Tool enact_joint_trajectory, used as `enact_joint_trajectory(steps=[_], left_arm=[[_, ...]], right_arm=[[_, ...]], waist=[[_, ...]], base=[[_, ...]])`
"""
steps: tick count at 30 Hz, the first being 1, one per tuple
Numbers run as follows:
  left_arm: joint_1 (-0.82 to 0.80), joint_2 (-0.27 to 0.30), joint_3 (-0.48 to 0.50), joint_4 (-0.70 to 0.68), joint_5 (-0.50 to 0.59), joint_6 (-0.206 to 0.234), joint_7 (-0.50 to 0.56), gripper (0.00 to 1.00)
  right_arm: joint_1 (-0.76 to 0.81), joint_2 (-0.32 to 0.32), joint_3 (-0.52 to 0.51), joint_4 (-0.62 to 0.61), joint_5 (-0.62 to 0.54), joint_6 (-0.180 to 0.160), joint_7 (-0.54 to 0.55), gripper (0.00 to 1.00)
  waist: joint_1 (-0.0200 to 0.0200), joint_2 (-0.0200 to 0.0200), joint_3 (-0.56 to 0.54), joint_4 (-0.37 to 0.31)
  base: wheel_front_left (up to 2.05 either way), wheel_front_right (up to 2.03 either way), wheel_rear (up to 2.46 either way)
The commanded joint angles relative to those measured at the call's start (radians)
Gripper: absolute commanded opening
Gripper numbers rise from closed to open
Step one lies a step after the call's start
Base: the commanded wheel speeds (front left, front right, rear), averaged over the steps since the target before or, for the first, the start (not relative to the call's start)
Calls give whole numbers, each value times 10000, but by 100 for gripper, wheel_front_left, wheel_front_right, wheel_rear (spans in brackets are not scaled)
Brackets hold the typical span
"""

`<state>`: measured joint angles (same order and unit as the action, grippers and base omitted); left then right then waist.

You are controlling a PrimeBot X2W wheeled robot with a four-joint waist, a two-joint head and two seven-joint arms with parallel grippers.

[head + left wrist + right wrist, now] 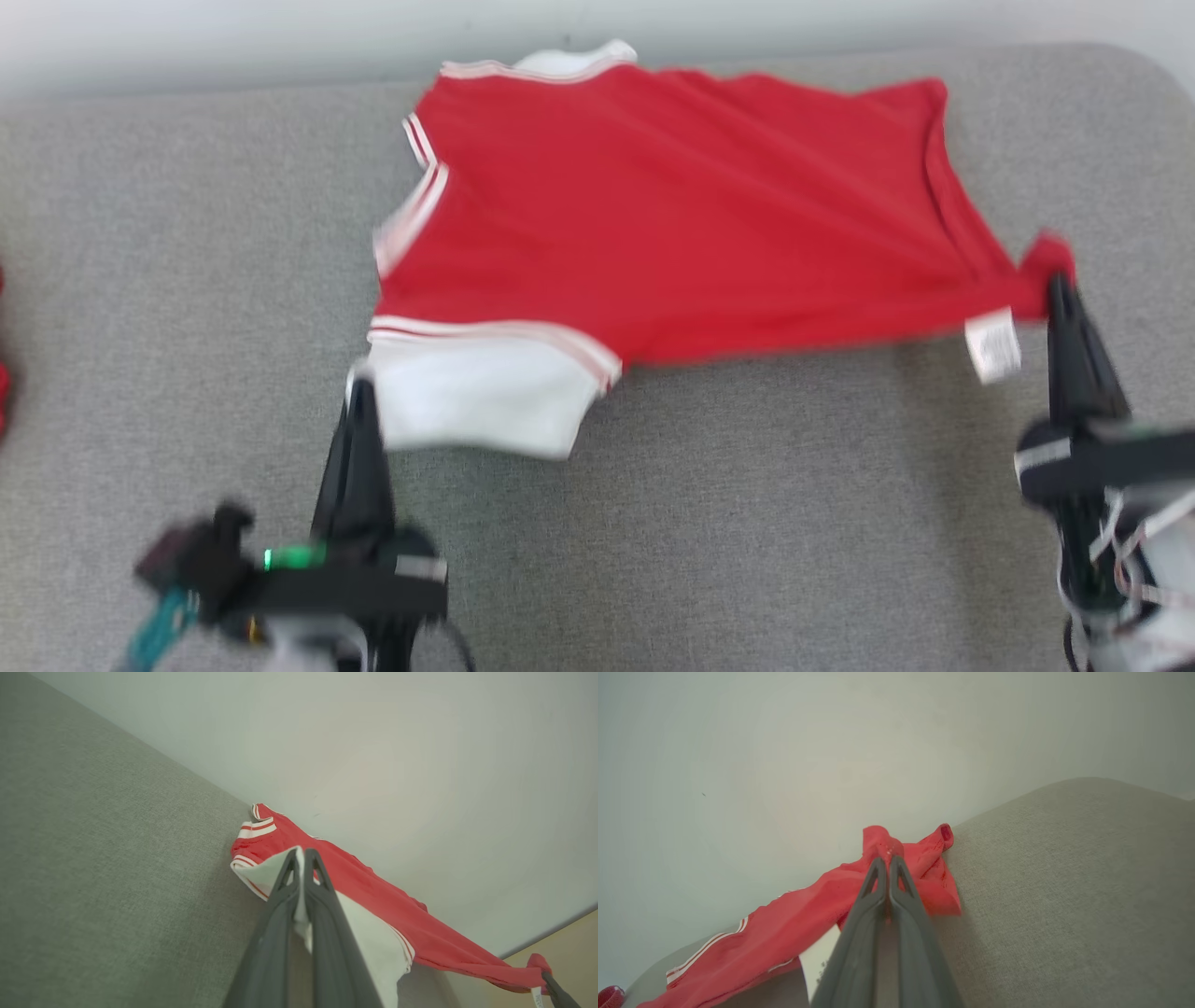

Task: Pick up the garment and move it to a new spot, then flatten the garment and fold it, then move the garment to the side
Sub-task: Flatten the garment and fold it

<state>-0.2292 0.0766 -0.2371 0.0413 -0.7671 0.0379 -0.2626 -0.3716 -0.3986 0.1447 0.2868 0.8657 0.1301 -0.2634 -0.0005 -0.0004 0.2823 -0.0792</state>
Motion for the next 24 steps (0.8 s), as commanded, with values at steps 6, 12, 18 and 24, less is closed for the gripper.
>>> enact_joint_trajectory(steps=[6,12,18,24], left_arm=[[2281,-161,646,-307,-132,297,-29,0],[3640,-215,940,-49,-128,212,-31,0],[4373,-237,1052,159,-118,178,-31,0],[4179,-240,1045,1,-288,83,-32,0]], right_arm=[[1810,303,-572,-176,-552,15,-13,0],[3325,523,-895,-30,-910,15,-15,0],[4297,736,-1025,67,-951,13,-15,0],[4358,923,-1119,-135,-1116,15,-15,0]], waist=[[5,4,-661,171],[5,4,-1074,431],[5,4,-1221,557],[5,4,-1156,480]], base=[[0,0,0],[0,0,0],[0,0,0],[0,0,0]])
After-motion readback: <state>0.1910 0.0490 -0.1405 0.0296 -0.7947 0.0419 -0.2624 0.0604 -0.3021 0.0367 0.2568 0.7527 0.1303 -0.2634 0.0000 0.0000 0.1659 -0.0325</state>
